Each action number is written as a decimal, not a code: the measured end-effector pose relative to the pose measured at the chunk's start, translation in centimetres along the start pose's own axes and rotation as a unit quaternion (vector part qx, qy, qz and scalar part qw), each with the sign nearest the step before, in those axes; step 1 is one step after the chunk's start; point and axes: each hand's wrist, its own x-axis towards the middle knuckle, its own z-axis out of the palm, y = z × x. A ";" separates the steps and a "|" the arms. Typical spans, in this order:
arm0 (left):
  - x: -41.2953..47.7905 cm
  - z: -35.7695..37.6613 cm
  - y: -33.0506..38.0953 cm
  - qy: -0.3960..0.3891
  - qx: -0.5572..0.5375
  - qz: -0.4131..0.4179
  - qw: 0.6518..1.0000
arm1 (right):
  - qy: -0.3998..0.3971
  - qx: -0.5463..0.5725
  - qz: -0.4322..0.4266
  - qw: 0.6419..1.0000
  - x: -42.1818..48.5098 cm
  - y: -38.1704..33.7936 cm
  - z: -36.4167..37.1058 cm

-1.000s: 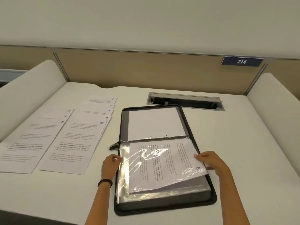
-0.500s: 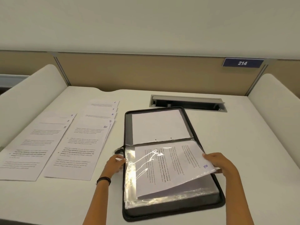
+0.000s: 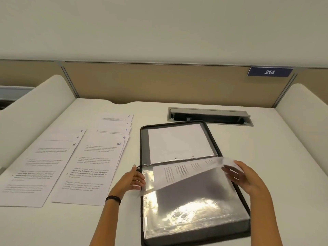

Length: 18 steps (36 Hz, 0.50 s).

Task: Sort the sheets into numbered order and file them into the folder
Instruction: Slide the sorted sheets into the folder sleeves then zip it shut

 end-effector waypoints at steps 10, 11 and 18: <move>1.1 -0.1 1.2 -0.006 0.003 0.081 0.997 | -0.049 0.131 -0.098 0.985 2.0 0.6 3.1; 1.3 0.2 1.3 -0.009 0.000 0.095 0.995 | -0.043 0.143 -0.101 0.984 2.4 0.7 3.3; 2.5 1.8 1.2 0.003 0.035 0.156 0.987 | -0.050 0.178 -0.131 0.974 4.0 1.8 6.2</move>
